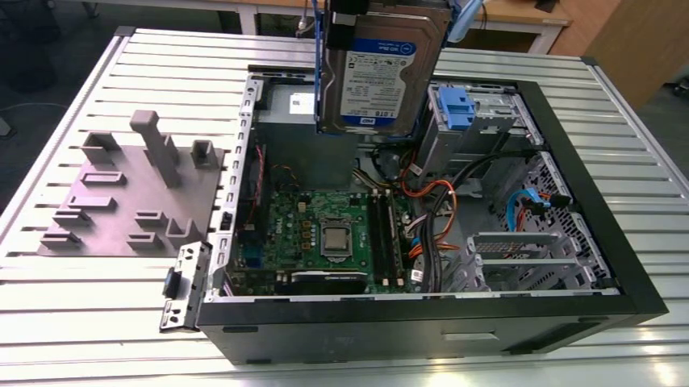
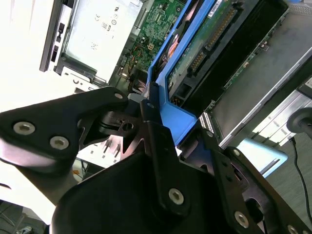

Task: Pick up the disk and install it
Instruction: 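Insert the disk into the insertion slot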

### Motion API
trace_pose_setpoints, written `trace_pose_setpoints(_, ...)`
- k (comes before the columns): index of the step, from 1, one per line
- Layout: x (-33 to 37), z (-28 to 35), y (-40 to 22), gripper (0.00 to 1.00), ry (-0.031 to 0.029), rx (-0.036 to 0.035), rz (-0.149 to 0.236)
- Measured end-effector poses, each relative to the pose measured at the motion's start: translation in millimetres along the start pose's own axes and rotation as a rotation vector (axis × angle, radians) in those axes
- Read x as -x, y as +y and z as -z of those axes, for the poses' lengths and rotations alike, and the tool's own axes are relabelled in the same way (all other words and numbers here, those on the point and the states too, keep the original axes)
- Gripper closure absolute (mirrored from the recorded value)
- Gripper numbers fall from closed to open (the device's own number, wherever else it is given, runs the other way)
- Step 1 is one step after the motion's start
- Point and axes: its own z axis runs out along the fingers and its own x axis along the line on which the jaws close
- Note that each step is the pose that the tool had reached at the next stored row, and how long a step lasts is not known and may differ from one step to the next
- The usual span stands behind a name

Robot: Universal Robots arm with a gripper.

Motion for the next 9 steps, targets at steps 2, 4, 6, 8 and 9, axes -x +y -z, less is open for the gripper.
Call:
trace_pose_setpoints(2,0.0,0.0,0.0,0.64,0.0000,0.0000,0.000)
trace_pose_setpoints(4,-0.1,0.0,0.0,0.64,-0.0001,0.0000,0.000)
trace_pose_setpoints(6,-0.6,0.0,0.0,0.64,-0.0001,0.0000,0.000)
trace_pose_setpoints(8,-0.8,0.0,0.0,0.64,0.0000,0.0000,0.000)
trace_pose_setpoints(9,-1.0,0.0,0.0,0.64,-0.0001,0.0000,0.000)
